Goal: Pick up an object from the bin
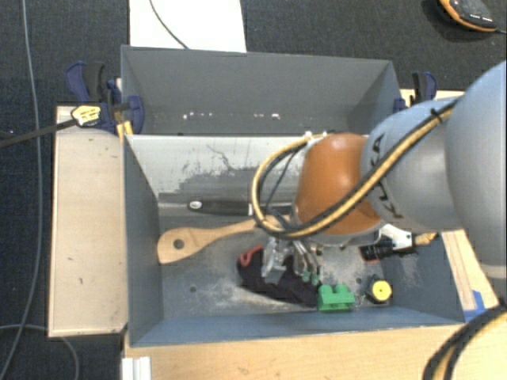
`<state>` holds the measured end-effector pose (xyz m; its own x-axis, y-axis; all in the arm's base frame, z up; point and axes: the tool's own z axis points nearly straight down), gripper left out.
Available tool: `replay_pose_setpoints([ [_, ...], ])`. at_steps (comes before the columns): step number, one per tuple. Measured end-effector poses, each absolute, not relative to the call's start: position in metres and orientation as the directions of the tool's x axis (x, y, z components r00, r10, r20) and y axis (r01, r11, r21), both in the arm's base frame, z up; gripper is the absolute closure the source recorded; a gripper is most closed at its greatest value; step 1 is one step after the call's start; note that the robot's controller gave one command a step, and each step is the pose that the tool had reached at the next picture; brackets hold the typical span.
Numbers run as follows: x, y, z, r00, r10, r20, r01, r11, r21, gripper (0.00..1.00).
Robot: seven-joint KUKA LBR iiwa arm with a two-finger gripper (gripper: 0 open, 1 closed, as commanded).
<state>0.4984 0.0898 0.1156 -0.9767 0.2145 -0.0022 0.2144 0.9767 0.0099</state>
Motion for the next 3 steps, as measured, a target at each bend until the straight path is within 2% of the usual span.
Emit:
replay_pose_setpoints([
  [1, 0.516, 0.085, 0.088, -1.000, -0.011, -0.013, -0.011, 1.000, 0.011, 0.00],
  [2, 0.519, 0.084, 0.071, -0.999, -0.040, -0.011, -0.041, 0.999, 0.011, 0.00],
  [3, 0.526, 0.069, 0.071, -0.972, 0.233, -0.012, 0.233, 0.972, 0.015, 1.00],
])
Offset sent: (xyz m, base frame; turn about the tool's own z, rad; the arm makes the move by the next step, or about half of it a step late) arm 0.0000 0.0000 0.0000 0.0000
